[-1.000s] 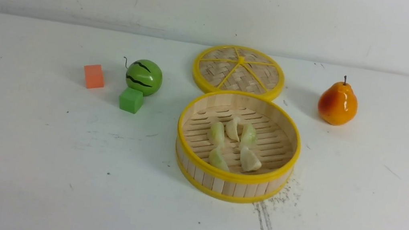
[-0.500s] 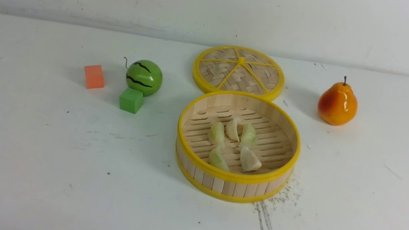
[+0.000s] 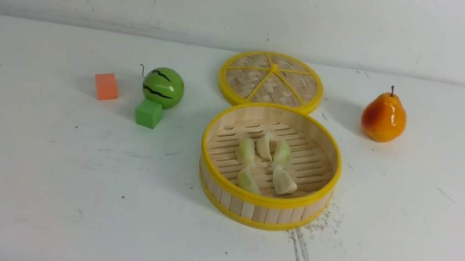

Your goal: Put the dumplings into the steamer on the white table.

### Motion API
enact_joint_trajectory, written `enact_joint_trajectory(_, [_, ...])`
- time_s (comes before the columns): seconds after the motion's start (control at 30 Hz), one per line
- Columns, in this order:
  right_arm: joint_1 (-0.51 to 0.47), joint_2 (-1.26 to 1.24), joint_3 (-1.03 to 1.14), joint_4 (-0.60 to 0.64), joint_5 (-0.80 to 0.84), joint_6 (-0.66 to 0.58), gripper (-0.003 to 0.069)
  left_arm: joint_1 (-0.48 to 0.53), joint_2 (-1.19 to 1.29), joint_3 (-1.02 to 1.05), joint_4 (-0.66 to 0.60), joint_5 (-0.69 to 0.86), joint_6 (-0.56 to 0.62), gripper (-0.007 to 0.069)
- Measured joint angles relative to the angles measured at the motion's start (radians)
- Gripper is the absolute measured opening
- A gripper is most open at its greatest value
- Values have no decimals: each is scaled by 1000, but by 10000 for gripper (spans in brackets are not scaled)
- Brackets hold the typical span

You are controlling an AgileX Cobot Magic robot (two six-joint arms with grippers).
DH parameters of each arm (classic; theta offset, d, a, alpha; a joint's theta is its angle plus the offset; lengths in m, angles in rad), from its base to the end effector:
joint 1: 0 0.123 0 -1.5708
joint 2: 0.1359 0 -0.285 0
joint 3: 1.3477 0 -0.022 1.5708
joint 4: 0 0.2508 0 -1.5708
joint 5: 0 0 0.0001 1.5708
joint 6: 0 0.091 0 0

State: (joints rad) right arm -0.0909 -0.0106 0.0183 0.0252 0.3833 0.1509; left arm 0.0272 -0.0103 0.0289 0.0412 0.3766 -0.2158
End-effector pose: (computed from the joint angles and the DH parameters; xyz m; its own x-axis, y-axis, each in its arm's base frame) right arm 0.0522 -0.0039 0.1732 -0.2791 0.1995 -0.9393 0.1322 0.9768 0.1682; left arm 0.0526 0.0028 0.1702 -0.2907 -0.1845 -0.9389 -0.0944 0.9820 -0.1637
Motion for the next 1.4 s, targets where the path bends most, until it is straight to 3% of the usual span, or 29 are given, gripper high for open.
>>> enact_joint_trajectory(1.4, [0, 0, -1, 0, 1, 0, 93, 0, 0, 1, 0, 7, 4, -3])
